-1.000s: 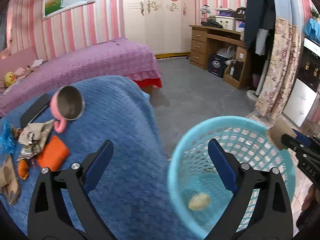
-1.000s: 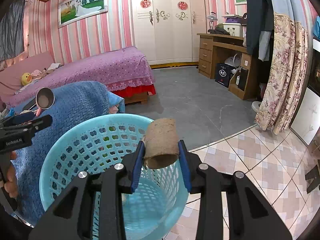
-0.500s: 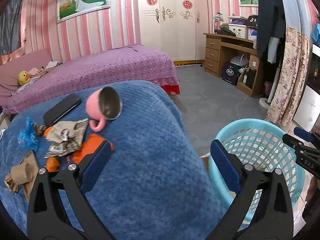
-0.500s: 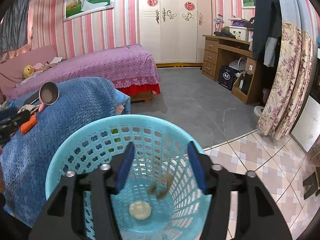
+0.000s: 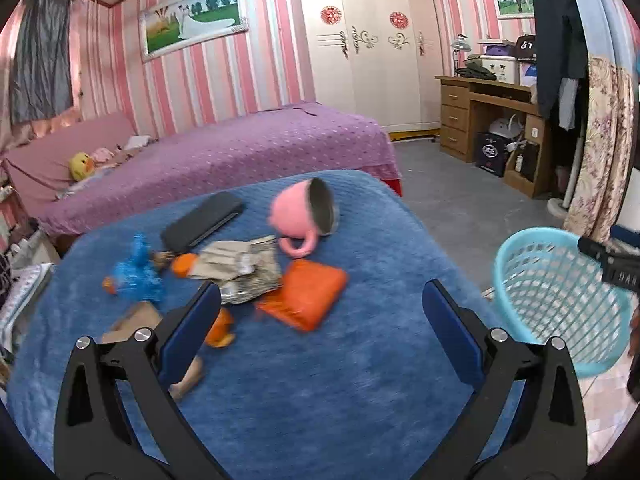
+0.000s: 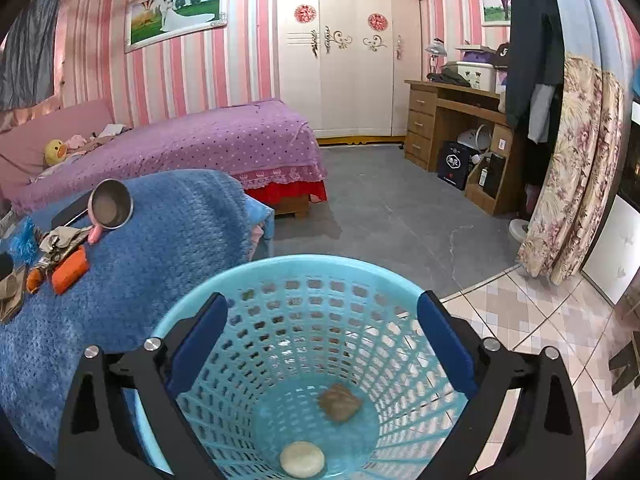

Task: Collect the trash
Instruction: 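Move both tools back to the bed and grasp crumpled brown paper with the left tool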

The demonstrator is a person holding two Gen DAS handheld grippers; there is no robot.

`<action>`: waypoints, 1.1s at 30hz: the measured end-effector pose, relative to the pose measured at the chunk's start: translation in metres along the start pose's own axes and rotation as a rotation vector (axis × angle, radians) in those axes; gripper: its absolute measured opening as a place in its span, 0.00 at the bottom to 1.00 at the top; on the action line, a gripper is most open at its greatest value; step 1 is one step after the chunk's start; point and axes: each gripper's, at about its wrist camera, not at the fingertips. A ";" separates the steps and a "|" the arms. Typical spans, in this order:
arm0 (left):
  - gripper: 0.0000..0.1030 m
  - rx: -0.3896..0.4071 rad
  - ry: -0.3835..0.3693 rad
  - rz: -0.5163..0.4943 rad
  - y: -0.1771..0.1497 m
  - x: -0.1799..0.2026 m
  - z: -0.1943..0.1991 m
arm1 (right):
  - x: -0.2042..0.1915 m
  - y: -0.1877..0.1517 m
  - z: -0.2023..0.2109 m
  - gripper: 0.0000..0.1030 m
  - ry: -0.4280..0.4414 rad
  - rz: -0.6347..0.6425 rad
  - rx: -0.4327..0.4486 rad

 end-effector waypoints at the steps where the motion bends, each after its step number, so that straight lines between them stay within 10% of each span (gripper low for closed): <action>1: 0.95 0.001 0.007 -0.002 -0.003 -0.008 0.003 | -0.004 0.002 0.001 0.92 0.007 -0.004 0.003; 33: 0.95 -0.092 0.162 0.212 -0.064 -0.222 -0.019 | -0.164 0.009 -0.010 0.93 0.068 0.145 0.016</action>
Point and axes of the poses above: each gripper's, at about its wrist camera, not at the fingertips, and z roughly against the way its jaws point, x to its right, y to its top, and after that the axes turned 4 degrees about -x, right-handed
